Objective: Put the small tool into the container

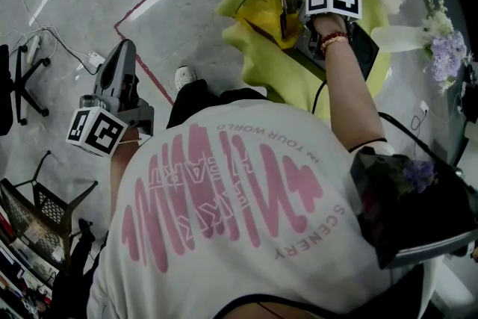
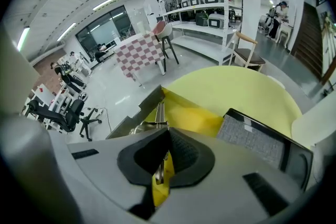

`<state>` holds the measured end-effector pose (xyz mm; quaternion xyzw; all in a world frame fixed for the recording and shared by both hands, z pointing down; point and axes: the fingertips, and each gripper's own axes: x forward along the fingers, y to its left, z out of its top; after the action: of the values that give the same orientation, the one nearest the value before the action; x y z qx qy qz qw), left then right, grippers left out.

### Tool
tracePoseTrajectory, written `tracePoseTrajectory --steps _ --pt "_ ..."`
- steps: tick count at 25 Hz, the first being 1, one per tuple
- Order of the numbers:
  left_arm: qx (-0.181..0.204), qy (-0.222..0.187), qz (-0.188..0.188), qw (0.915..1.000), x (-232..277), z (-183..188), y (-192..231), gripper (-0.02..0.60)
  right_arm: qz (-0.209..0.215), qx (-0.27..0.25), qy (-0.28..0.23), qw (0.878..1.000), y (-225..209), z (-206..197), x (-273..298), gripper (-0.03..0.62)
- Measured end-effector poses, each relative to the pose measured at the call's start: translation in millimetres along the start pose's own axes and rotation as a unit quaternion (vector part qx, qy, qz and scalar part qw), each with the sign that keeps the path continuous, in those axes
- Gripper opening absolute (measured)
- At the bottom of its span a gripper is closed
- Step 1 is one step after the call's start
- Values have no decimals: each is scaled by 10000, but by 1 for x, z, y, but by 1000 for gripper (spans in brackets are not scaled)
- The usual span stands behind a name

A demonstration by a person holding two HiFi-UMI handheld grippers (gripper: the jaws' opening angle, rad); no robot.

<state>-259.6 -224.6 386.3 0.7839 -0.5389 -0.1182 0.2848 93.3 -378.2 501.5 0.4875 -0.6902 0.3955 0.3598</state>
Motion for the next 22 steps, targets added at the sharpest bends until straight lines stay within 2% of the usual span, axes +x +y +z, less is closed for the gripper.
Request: tracePoseTrajectory --steps 22 --pt "-141 -56 148 9998 -11 -5 13 6 -264 -108 144 9995 0 -3 10 9"
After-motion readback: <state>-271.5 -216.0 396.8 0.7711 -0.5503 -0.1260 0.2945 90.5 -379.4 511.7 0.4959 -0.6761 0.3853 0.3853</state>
